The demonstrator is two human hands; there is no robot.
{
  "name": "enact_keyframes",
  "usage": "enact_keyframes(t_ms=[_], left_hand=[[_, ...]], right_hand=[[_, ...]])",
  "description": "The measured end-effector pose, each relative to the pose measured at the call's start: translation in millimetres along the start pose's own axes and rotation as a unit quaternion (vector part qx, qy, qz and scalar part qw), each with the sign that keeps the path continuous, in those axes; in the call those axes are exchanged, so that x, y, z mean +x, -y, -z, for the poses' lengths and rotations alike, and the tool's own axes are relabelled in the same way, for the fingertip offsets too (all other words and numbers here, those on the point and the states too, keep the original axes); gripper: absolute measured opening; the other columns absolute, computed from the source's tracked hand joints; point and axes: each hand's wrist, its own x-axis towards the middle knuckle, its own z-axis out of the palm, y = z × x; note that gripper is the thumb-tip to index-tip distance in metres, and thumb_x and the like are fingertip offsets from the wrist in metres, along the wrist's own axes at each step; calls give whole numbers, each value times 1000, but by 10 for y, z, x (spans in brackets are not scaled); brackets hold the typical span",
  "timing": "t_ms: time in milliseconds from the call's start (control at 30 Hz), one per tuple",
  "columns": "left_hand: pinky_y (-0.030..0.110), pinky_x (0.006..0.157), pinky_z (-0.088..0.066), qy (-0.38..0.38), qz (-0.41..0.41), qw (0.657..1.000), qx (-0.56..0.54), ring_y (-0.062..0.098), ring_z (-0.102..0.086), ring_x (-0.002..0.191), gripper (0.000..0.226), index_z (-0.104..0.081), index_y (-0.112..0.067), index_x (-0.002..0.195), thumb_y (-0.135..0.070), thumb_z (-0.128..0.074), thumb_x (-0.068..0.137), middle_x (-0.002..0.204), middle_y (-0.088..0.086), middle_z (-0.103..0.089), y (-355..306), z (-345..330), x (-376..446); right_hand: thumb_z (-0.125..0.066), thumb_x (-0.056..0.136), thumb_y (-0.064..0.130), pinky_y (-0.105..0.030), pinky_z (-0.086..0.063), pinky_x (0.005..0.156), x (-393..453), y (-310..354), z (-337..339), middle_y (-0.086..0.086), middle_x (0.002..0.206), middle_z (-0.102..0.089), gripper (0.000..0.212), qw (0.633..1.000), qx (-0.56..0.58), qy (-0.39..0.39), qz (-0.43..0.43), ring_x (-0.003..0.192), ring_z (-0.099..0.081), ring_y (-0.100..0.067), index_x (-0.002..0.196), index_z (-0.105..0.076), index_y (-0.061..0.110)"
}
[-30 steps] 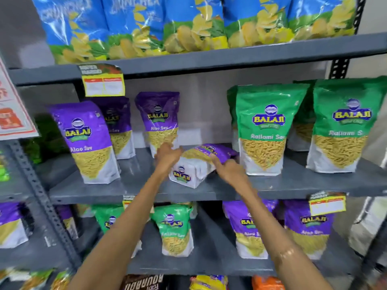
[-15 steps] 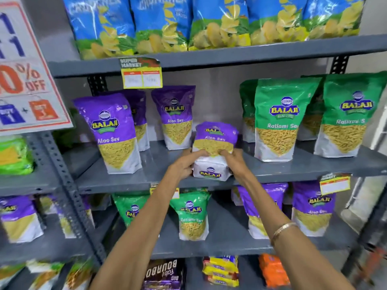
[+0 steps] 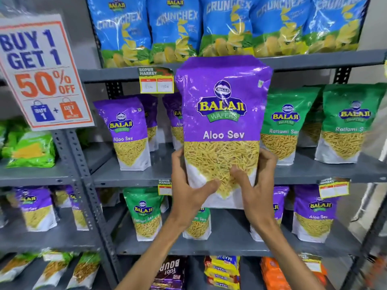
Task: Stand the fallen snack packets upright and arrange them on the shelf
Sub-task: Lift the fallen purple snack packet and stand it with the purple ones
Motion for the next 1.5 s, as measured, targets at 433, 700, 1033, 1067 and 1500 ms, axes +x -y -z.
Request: enact_keyframes(t_ms=[433, 700, 1033, 1067, 1500], left_hand=[[27, 94, -54, -23, 2, 1000, 21, 14, -65, 115, 84, -45, -19, 133, 10, -81, 64, 122, -7, -68, 19, 194, 60], [54, 99, -54, -5, 132, 987, 93, 28, -69, 106, 72, -59, -12, 124, 9, -84, 60, 120, 18, -72, 790, 598, 706], [51, 108, -49, 0, 180, 972, 152, 31, -59, 131, 91, -48, -14, 138, 0, -90, 59, 138, 13, -65, 1512, 1187, 1441], [50, 109, -49, 9, 181, 971, 156, 31, -58, 132, 90, -47, -14, 140, 2, -89, 62, 139, 13, -63, 1557, 1231, 1493], [14, 86, -55, 159, 273, 912, 264, 12, -50, 128, 88, -31, -21, 150, 2, -79, 79, 141, -10, -52, 1783, 1574, 1633]], right_hand=[[-68, 93, 23, -8, -47, 88, 139, -75, 7, 29, 116, -68, 49, 977, 36, 184, -103, 111, -64, 7, 133, -43, 32], [-75, 83, 9, -39, -54, 96, 716, -1224, -409, -3, 118, -71, 59, 957, 6, 193, -216, 108, -69, -18, 133, -46, 11], [-76, 72, 9, -33, -54, 96, 1201, -2045, -1197, -6, 119, -70, 71, 949, 29, 192, -247, 111, -67, -22, 135, -45, 8], [-79, 71, 10, -39, -53, 102, 1225, -2094, -1220, -9, 125, -69, 74, 947, 35, 195, -253, 117, -66, -25, 136, -45, 9], [-85, 75, 2, 8, -37, 82, 1346, -2398, -1098, 6, 135, -46, 92, 904, -128, 355, -201, 127, -45, -10, 148, -30, 9]])
